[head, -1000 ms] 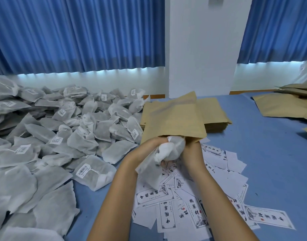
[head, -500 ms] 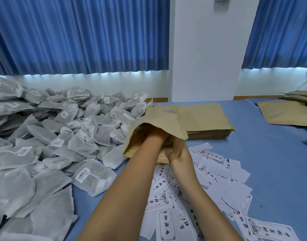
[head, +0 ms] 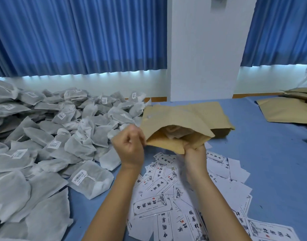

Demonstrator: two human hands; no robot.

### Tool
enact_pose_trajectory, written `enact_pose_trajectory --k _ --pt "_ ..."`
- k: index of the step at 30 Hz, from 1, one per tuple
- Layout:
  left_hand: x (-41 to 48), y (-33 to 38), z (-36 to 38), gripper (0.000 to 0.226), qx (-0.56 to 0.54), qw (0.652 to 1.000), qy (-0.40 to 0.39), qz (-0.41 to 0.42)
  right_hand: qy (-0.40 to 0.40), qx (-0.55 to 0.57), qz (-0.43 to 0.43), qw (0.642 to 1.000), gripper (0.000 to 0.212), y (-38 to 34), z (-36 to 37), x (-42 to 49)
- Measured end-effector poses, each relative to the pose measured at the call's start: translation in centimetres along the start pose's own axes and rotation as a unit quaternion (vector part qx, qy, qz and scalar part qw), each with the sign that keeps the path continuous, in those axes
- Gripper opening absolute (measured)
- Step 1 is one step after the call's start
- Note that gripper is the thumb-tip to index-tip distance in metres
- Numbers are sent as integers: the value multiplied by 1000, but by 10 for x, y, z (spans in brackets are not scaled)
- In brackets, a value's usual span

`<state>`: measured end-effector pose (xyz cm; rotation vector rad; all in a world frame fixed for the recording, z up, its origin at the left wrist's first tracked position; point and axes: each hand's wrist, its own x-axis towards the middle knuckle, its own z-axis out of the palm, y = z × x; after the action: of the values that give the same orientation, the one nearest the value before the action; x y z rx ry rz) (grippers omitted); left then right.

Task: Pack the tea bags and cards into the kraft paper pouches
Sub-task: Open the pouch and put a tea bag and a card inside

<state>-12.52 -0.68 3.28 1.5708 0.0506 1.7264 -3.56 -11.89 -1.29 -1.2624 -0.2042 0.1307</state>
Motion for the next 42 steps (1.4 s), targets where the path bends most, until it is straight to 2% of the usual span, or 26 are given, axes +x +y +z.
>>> enact_pose_trajectory --k 2,3,5,6,7,8,9,10,12,14,15,17,18,19,21,22,24,26,28,32,33,36,37,39,40,42 --pt "15 -27 -4 22 118 986 62 -96 10 57 35 998 26 -4 -4 4" --pt "20 -42 -6 22 244 954 36 -172 3 88 44 995 28 -6 -6 4" --pt "16 -76 -8 60 483 815 -123 -294 -20 82 38 996 24 -8 -4 -2" --pt "12 -88 -9 73 549 754 -208 -296 -28 68 33 997 21 -9 -4 -5" --pt "9 -96 -10 78 589 718 -258 -266 -30 62 31 997 19 -11 -4 -6" --pt "9 -102 -11 78 604 710 -275 -233 -26 64 33 997 18 -13 -5 -6" --pt "11 -105 -12 75 592 731 -267 -210 -20 69 37 997 18 -14 -6 -5" --pt "15 -105 -12 68 541 781 -231 -210 -13 77 42 996 19 -14 -7 -4" --pt "21 -92 -8 43 363 899 -73 -234 -13 79 50 996 20 -14 -8 -4" --pt "18 -60 0 26 149 967 95 -185 -18 62 51 997 20 -12 -6 -3" --pt "15 -40 3 35 62 984 119 -120 -19 49 49 997 19 -11 -5 -3" --pt "5 -10 12 47 -24 998 -9 51 -25 41 41 998 16 -12 -6 -3" --pt "0 1 16 46 5 980 -128 155 -31 48 39 998 14 -12 -6 -4" --pt "-7 8 21 43 70 934 -242 254 -41 65 41 996 15 -13 -7 -5" --pt "-17 11 33 39 211 834 -379 341 -63 23 29 997 24 -13 -8 -9" --pt "-21 13 41 40 265 815 -419 300 -61 -14 18 998 21 -13 -7 -11" --pt "-22 15 55 35 394 767 -494 110 -37 -18 13 999 13 -11 -6 -12" --pt "-12 9 69 15 500 665 -551 -69 -31 -14 11 999 24 -8 -3 -16" --pt "-5 -7 79 25 551 603 -567 -109 -43 -42 -2 998 29 -4 1 -20" --pt "5 -25 69 43 598 496 -629 -26 -100 -51 22 993 37 3 4 -26" --pt "6 -24 67 43 584 517 -625 -37 -98 -30 33 994 36 2 4 -24" --pt "-4 -10 67 37 497 640 -564 -158 -55 24 52 997 29 -4 -1 -15" --pt "-7 -5 64 33 456 702 -526 -149 -45 31 54 997 28 -6 -3 -12" --pt "-15 9 45 28 359 829 -428 -27 -33 38 57 997 28 -7 -7 -6" --pt "-19 15 32 27 307 866 -394 16 -30 41 60 997 29 -8 -8 -4" --pt "-25 23 10 18 252 883 -395 24 -32 42 69 996 26 -9 -8 -3"
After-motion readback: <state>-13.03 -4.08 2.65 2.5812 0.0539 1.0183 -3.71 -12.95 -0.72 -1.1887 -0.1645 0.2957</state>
